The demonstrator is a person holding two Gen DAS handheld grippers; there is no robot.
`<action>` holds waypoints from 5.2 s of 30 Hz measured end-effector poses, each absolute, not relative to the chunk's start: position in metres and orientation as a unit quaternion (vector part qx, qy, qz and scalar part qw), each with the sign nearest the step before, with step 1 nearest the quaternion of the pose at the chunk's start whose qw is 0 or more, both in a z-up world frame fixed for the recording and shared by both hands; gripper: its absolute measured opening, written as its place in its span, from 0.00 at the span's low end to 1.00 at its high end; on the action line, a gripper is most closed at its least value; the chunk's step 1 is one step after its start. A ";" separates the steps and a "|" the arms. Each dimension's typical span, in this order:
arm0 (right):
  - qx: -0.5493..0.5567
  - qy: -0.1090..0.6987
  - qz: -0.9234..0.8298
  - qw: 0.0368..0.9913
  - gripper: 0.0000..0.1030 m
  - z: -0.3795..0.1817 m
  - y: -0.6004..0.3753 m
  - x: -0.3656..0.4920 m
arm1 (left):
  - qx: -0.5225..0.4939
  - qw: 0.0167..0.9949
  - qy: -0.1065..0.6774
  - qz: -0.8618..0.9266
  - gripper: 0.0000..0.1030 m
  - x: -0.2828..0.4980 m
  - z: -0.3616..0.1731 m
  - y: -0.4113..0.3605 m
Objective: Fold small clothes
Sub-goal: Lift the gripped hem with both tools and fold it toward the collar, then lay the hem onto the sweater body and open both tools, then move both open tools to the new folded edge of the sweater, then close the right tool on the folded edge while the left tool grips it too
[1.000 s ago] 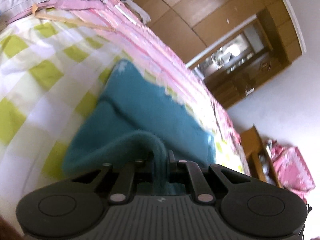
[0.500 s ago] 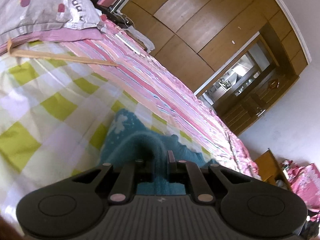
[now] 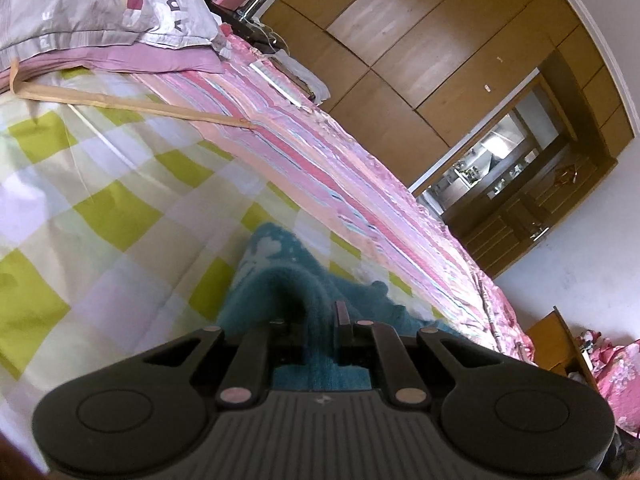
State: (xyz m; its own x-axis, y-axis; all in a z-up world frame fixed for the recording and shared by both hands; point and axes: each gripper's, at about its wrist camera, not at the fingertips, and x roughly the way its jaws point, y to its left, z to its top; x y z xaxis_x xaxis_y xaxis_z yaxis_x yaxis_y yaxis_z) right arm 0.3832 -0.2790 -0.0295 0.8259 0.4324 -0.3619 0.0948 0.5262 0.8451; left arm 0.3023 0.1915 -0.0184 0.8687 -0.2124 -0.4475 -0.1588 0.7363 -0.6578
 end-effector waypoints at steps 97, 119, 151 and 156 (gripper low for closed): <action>0.107 0.254 -0.023 0.961 0.21 0.000 -0.257 0.401 | -0.162 0.948 0.260 0.090 0.56 0.280 -0.022 0.140; 0.063 0.284 0.004 0.957 0.16 -0.010 -0.246 0.363 | -0.201 0.931 0.276 0.127 0.61 0.227 -0.025 0.139; -0.122 0.428 0.241 0.863 0.56 -0.005 0.116 0.439 | -0.264 0.915 0.287 0.101 0.62 0.211 -0.040 0.156; -0.190 0.422 0.218 0.859 0.60 -0.019 0.139 0.433 | -0.260 0.916 0.288 0.099 0.63 0.212 -0.041 0.153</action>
